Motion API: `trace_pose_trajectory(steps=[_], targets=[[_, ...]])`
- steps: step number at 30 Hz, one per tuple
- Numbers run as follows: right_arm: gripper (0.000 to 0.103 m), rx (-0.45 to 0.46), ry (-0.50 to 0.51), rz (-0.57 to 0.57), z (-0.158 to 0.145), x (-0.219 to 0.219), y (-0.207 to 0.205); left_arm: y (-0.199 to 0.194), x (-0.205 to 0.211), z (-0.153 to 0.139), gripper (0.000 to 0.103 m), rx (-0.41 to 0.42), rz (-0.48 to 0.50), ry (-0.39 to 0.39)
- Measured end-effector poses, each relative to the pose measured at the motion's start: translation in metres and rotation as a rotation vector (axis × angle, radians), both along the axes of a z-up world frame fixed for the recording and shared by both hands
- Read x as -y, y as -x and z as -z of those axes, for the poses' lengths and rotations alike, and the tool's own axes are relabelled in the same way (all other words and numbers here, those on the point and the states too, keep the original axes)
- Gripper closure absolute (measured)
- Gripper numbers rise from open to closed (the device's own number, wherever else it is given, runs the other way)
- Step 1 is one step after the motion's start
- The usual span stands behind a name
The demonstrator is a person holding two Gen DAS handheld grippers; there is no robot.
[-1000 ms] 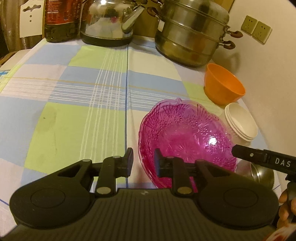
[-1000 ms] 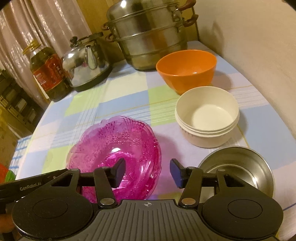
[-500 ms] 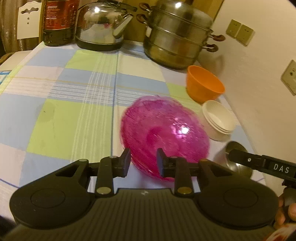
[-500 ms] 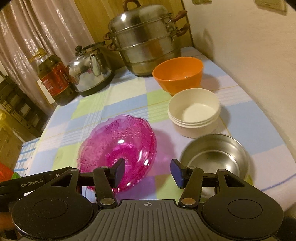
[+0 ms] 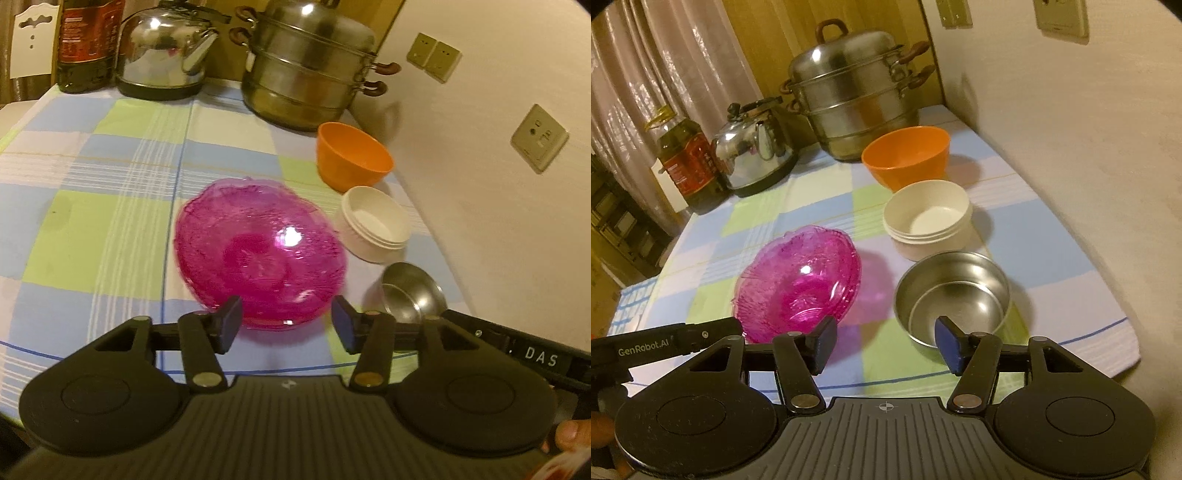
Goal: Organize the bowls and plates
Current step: 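Move both grippers to the rim of the cream bowl stack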
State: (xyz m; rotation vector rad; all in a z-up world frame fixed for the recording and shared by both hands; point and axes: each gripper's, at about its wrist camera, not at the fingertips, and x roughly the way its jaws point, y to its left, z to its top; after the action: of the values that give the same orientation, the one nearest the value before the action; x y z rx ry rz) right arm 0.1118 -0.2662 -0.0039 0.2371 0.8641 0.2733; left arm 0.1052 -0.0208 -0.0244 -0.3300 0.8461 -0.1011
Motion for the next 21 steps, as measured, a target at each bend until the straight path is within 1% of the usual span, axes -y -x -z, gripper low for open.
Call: trace_pose_trajectory(steps=[6, 8, 13, 21], targets=[[0.044, 0.002, 0.029, 0.035, -0.006, 0.011, 0.002, -0.001, 0.017, -0.005, 0.051, 0.001, 0.032, 0.003], [0.044, -0.002, 0.04, 0.04, -0.007, 0.015, 0.001, -0.001, 0.023, -0.006, 0.048, 0.001, 0.045, 0.0], [0.044, 0.002, 0.077, 0.054, -0.008, 0.022, 0.001, -0.004, 0.035, -0.007, 0.045, -0.002, 0.071, -0.011], [0.044, -0.007, 0.088, 0.082, -0.007, 0.034, -0.004, -0.013, 0.046, -0.009, 0.045, -0.001, 0.089, -0.036]])
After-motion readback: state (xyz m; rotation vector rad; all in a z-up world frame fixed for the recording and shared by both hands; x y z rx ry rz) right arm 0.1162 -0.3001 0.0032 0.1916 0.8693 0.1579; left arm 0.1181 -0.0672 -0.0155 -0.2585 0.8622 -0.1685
